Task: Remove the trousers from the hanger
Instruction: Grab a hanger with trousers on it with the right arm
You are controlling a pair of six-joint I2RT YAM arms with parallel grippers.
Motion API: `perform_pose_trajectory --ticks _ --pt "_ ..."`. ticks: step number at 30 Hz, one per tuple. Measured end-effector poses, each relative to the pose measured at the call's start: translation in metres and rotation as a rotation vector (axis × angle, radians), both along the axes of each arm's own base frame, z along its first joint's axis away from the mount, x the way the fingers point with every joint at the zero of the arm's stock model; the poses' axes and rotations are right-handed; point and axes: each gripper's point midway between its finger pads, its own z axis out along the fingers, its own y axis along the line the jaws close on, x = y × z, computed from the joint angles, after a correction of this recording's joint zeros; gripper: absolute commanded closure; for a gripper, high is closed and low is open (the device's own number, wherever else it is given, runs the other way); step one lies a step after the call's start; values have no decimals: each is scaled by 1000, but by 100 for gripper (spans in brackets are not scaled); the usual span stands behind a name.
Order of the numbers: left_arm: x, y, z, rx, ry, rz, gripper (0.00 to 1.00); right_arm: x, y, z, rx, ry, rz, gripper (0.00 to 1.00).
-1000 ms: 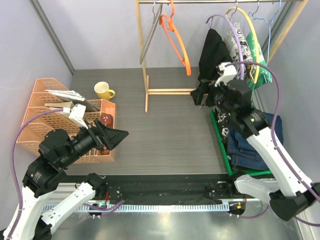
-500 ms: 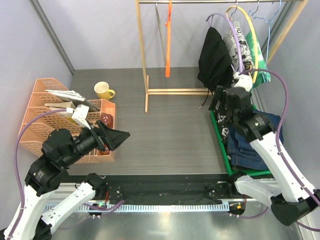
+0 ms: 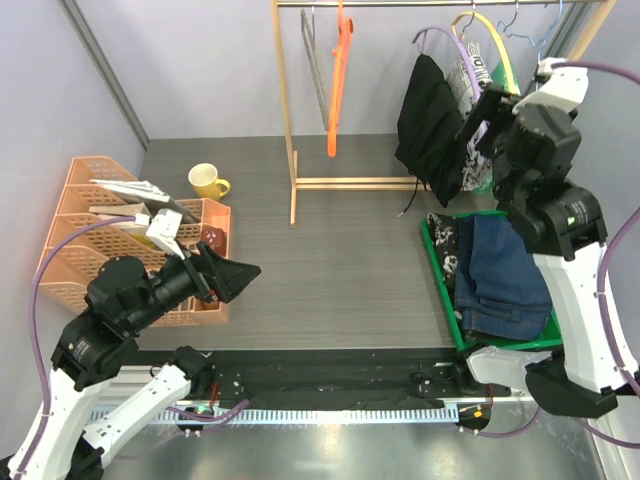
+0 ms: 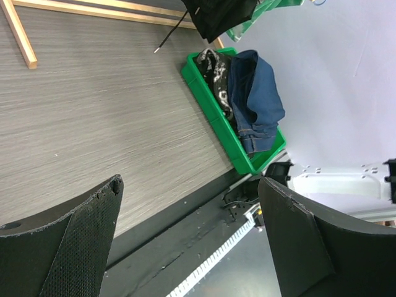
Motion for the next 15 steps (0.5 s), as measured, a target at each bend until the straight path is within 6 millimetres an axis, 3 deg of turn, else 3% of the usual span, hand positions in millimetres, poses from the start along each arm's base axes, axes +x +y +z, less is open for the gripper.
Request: perform_pose_trajectory --ticks 4,7,10,14,15 --pt "4 -4 -5 21 10 -10 11 25 3 31 -28 -44 11 14" --pt "9 -10 -14 34 31 -25 10 56 6 46 -32 -67 27 15" --pt "11 -14 -23 47 55 -37 11 90 10 33 -47 -24 50 17" --pt "12 -17 -32 59 79 -49 10 127 10 1 -58 63 90 23" --pt "12 -18 -32 59 80 -51 10 132 11 -6 -58 83 104 30"
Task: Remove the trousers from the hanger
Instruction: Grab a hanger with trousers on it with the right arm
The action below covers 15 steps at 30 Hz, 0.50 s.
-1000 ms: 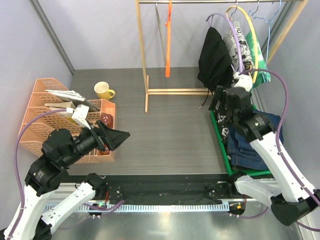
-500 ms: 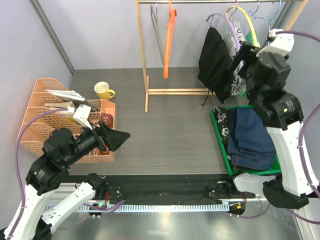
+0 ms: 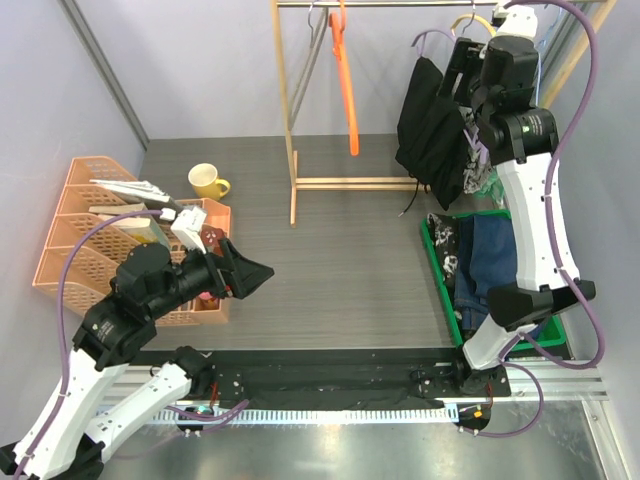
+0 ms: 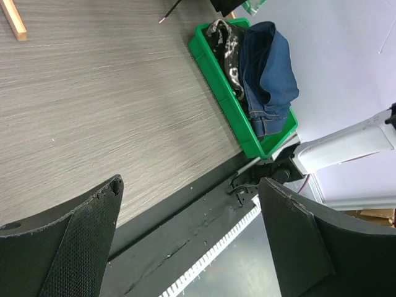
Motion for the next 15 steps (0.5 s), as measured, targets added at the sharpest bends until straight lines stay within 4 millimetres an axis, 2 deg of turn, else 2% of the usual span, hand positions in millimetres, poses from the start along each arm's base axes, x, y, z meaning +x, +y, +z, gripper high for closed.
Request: perform_pose_trajectory --ticks 2,3,6,9,14,15 --pt "1 -1 0 -2 -3 -1 11 7 2 -10 8 26 28 35" --pt "1 -1 0 -3 -4 -1 11 8 3 -12 10 32 38 44" --pt "2 -2 1 -8 -9 -3 10 8 5 -12 26 32 59 56" --pt "2 -3 1 -8 -7 -4 10 10 6 -14 36 32 74 65" --pt "4 -4 0 -8 -1 -5 11 17 7 -26 52 49 100 73" --pt "4 -5 0 -8 1 -7 10 18 6 -28 59 51 106 80"
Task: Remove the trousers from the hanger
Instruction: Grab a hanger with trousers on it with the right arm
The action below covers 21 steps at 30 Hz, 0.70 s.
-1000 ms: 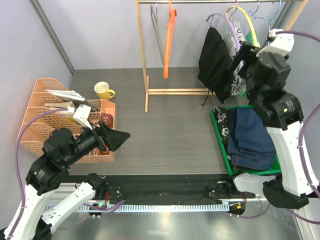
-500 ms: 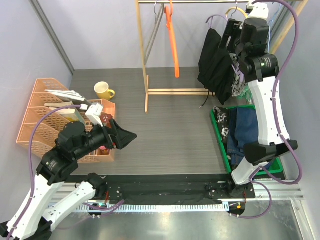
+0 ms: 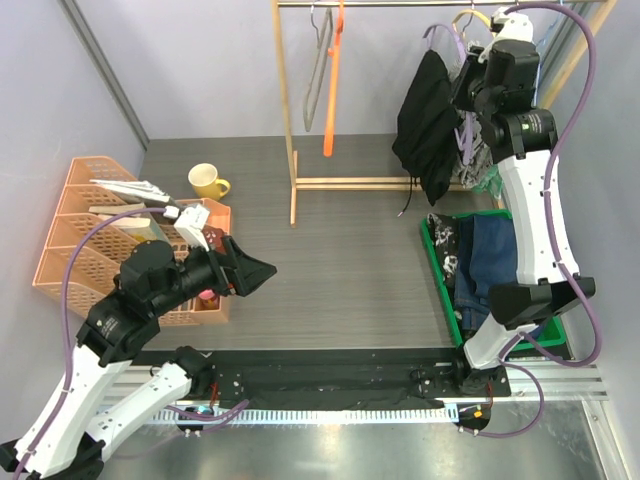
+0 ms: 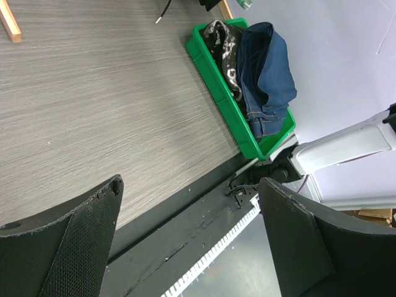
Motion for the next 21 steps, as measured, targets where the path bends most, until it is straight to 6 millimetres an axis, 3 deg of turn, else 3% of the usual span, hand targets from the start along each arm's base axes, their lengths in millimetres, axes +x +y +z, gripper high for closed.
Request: perform_pose_trajectory --ticks 5,12,21 --pt "3 -3 -1 2 8 -2 11 6 -3 1 35 -17 28 99" --pt "9 -8 -3 5 19 -8 11 10 5 -15 53 -113 90 99" --pt "14 -12 -8 19 38 -9 11 10 19 -16 104 -380 171 99"
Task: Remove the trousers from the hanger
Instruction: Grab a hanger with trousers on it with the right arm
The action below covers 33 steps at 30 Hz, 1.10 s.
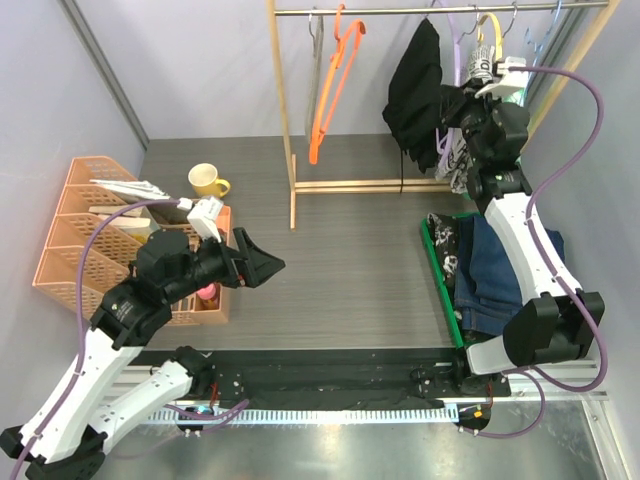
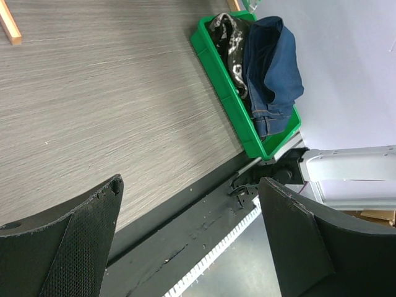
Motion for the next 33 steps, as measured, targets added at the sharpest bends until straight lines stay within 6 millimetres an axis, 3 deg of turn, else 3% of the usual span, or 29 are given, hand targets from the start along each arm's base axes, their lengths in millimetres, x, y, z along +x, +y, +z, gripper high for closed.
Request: perform_pose_trajectory --ticks 12,19,33 --pt "15 -11 -21 55 73 -2 11 0 11 0 57 -202 60 99" --pt "32 -22 -42 99 137 -2 11 8 17 -1 81 -252 93 99" --pt "48 -33 -57 124 173 -2 11 10 26 5 102 -304 151 99"
